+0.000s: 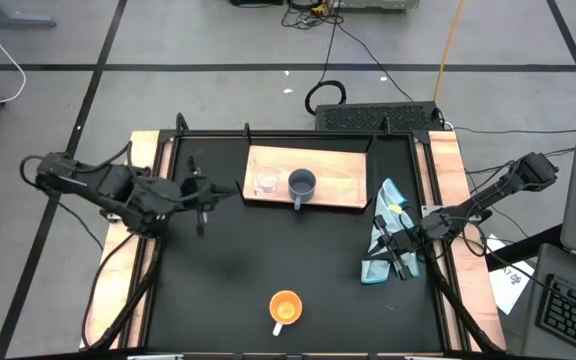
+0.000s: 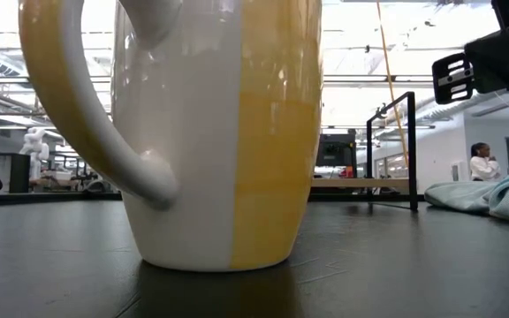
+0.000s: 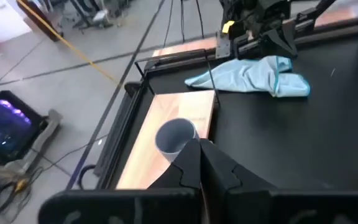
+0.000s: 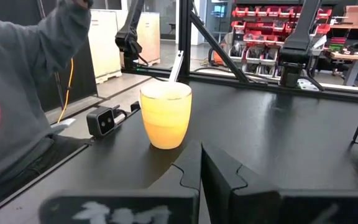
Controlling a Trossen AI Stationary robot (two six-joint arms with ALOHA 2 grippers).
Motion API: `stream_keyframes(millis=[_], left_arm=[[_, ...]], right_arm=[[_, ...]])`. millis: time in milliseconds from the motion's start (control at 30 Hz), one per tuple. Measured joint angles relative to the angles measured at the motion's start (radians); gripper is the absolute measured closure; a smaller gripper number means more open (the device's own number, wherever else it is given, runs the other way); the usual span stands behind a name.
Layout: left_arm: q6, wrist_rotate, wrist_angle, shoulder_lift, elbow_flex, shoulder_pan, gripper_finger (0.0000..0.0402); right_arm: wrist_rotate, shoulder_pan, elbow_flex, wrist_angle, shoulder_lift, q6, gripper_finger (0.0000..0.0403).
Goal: Stack small to large cups/mugs on shelf
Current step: Put the yellow mug on the shelf
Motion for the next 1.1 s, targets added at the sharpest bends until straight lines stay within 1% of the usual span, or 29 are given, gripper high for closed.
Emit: stream_keyframes(millis=[100,200,300,400,467,533,700,900,1033,1100], left_arm=[[0.005,-0.005,0.162,-0.13,-0.209,0.0,0.0401],[0.013,0.003,0.317,-0.249,-0.381,0.013,0.0401],[0.024,0.08,0.415,-0.341,-0.522,0.025,0.0402],[0.115,0.188,0.548,-0.407,-0.654,0.03,0.0402],[0.169,0.213,0.658,-0.438,-0.736,0.035,0.0402],[0.185,0.21,0.729,-0.463,-0.797,0.054,0.0401],[0.18,0.201,0.798,-0.548,-0.919,0.127,0.0402],[0.104,0.202,0.815,-0.703,-1.035,0.239,0.0402],[0.079,0.284,0.815,-0.799,-1.096,0.275,0.0402],[0.068,0.305,0.813,-0.836,-1.123,0.28,0.0402]], right_arm=[[0.0,0.0,0.0,0.004,0.0,0.0,0.0403],[0.0,0.0,0.0,0.007,0.0,0.0,0.0403],[0.0,0.0,0.0,0.007,0.0,0.0,0.0403],[0.0,0.0,0.0,0.007,0.0,-0.003,0.0403],[0.0,0.0,0.0,0.007,0.0,-0.004,0.0403],[0.0,0.0,0.0,0.013,0.0,-0.006,0.0403],[0.0,0.0,0.0,0.032,0.0,-0.008,0.0403],[0.0,0.0,0.0,0.029,0.0,0.003,0.0403],[0.0,0.0,0.0,0.029,0.0,0.001,0.0403],[0.0,0.0,0.0,0.03,0.0,0.001,0.0403]])
